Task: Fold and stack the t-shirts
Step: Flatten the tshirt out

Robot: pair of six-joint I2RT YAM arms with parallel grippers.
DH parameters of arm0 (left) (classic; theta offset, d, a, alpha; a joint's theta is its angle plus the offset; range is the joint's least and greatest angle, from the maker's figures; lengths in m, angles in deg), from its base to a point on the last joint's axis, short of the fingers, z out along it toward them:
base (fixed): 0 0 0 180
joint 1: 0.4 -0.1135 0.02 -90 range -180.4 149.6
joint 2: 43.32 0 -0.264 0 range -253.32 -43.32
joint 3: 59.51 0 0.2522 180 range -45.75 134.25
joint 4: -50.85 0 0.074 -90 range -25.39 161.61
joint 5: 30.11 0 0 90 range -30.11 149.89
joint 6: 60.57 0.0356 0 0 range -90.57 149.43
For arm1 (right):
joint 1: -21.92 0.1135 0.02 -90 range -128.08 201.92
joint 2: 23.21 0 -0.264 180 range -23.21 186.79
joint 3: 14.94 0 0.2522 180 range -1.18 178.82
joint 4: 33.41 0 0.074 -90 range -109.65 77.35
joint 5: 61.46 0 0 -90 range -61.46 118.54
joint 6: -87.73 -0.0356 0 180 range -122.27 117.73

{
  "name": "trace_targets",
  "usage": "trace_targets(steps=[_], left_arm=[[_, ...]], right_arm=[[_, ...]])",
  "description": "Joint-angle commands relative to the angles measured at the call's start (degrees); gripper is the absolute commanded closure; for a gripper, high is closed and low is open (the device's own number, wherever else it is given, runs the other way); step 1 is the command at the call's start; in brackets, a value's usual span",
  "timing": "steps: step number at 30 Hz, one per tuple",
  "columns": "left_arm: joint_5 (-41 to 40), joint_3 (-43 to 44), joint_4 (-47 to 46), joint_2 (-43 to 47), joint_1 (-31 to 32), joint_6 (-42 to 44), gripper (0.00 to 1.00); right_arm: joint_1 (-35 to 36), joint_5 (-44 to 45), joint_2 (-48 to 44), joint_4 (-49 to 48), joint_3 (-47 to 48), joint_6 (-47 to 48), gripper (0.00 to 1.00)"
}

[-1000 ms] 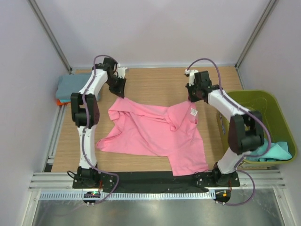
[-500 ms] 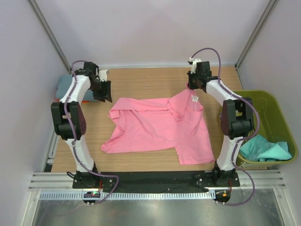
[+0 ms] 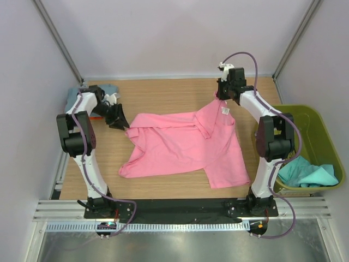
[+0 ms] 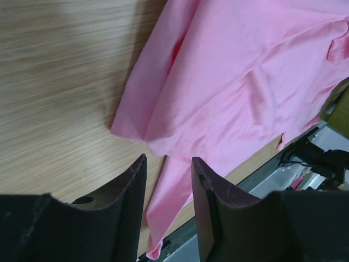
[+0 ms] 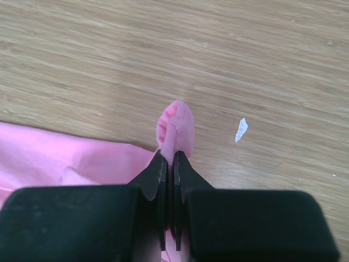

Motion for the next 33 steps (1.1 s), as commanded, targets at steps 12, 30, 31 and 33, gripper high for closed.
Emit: trace_targets(steps=[12, 30, 31, 33], left_arm=[[1.61, -4.63, -2.63, 0.39, -0.54, 0.41, 0.62], [2.76, -6.22, -7.38, -2.95, -0.01, -0.99, 0.67], [2.84, -6.21, -7.38, -2.95, 0.08, -0.99, 0.68], [3.02, -6.21, -7.21, -3.13, 0.25, -0.99, 0.69]], right_arm=[[0.21, -1.24, -2.12, -2.09, 0.32, -0.04, 0.99], [0.12, -0.71, -2.74, -2.53, -0.03, 0.93, 0.99], [0.21, -0.71, -2.83, -2.44, -0.2, 1.01, 0.99], [0.21, -0.53, -2.91, -2.61, -0.38, 1.02, 0.99]])
